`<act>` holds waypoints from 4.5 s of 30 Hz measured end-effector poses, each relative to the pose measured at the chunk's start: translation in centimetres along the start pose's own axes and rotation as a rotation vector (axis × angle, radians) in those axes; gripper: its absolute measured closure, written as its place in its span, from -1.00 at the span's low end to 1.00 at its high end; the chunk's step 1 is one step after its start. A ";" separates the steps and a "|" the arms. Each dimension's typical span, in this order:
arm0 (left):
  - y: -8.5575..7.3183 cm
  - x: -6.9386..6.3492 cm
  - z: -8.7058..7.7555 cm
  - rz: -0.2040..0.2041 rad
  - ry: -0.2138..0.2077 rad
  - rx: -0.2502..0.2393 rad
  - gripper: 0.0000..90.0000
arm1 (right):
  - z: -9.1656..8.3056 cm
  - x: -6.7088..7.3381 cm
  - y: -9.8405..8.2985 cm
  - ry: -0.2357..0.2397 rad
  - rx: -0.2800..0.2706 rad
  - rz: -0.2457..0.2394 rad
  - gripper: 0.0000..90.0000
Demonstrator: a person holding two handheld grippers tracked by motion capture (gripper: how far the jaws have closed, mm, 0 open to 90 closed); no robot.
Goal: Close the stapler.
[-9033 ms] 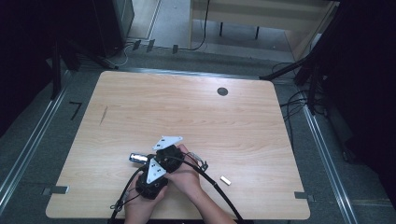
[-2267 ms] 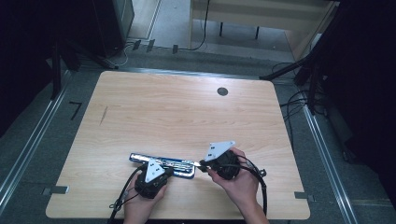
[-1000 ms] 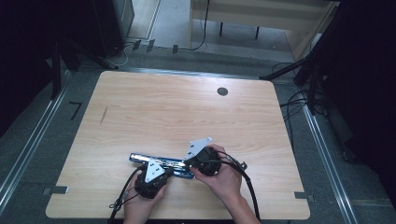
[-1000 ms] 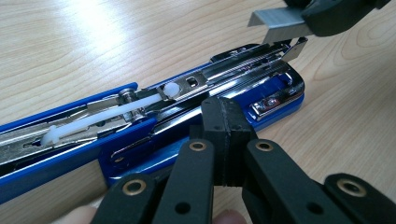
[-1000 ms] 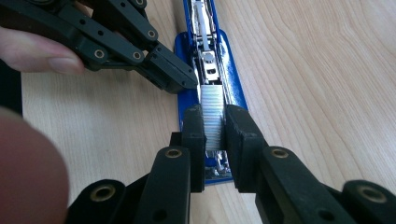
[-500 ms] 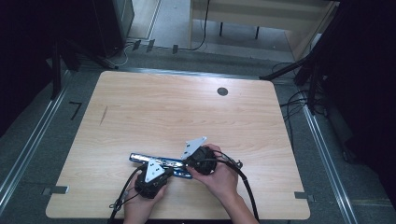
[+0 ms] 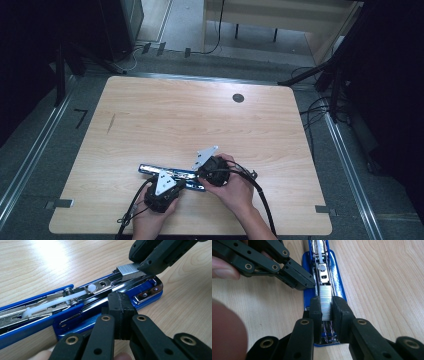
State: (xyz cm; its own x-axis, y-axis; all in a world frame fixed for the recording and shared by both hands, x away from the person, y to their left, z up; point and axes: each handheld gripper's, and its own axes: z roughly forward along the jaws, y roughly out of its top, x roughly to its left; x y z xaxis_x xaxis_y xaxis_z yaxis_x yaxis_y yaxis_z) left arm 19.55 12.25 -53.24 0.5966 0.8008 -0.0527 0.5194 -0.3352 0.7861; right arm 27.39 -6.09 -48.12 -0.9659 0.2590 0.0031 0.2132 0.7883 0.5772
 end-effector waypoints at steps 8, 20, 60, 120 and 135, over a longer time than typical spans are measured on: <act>0.0 0.0 0.0 0.002 -0.001 0.001 1.00 | 0.2 -0.2 0.0 0.003 0.009 0.002 0.76; 0.0 0.0 0.0 0.002 -0.001 0.001 1.00 | 0.3 -0.5 0.3 0.007 0.027 -0.013 0.76; 0.0 0.0 0.0 0.004 -0.002 0.001 1.00 | 0.5 -0.4 0.2 0.007 0.034 -0.035 0.62; 0.0 0.0 0.0 0.004 -0.001 -0.001 1.00 | 1.5 2.3 -2.2 -0.173 -0.161 -0.222 0.77; 0.0 0.0 0.0 0.002 0.000 -0.001 1.00 | 0.3 1.5 -1.2 -0.145 -0.137 -0.175 0.77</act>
State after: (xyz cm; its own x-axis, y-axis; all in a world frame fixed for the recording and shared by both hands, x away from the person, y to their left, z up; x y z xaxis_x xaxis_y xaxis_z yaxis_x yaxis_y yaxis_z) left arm 19.59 12.23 -53.24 0.5977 0.8002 -0.0506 0.5176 -0.3368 0.7865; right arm 25.74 -6.51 -49.01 -0.9530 0.2105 -0.2179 0.0134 0.7478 0.6638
